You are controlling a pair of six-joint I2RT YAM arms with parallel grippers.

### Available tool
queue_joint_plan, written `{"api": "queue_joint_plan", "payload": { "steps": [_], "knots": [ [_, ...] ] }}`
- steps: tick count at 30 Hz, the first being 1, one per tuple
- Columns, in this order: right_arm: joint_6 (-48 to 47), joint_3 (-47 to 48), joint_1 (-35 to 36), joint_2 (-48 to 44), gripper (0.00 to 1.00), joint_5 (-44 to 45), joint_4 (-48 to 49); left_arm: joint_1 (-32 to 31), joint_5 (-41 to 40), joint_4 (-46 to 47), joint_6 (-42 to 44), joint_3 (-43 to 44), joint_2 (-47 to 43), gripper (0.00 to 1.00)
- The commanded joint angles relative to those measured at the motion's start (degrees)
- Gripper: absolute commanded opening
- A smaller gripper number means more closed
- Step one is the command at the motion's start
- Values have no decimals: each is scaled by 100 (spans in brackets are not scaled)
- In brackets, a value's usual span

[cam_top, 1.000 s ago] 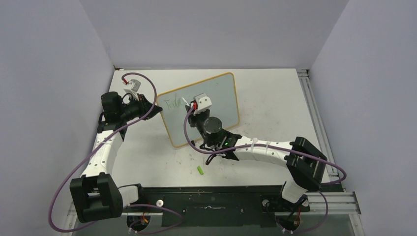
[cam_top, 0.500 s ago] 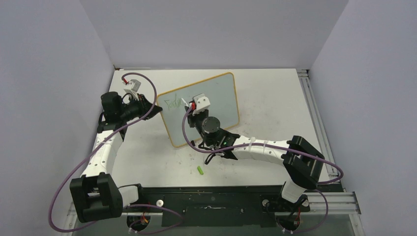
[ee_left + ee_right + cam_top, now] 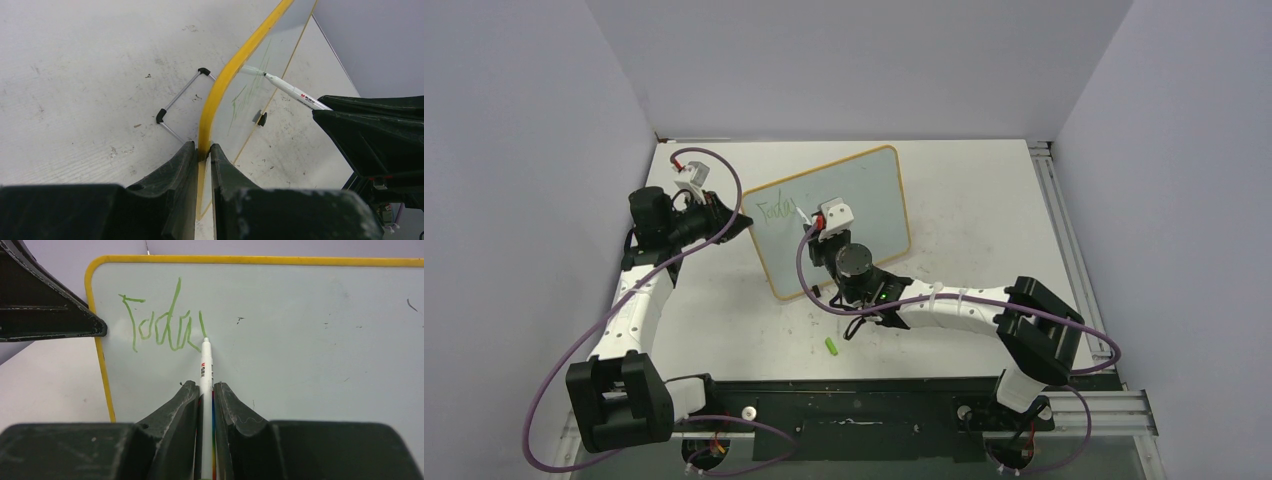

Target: Write a sentence on the whiteboard

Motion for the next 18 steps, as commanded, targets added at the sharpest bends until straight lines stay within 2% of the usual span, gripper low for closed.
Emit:
{"api": "queue_joint_plan", "payload": {
  "steps": [1,6,18],
  "knots": [
    [-78,-7,18,-307,5,168,87,-14,105,-72,49,154,-101,0],
    [-302,27,152,-488,5,407,107,-18,96,-85,41,154,-101,0],
    [-304,261,-38,-304,5,256,222,-19,105,-85,49,148,-112,0]
  ]
}}
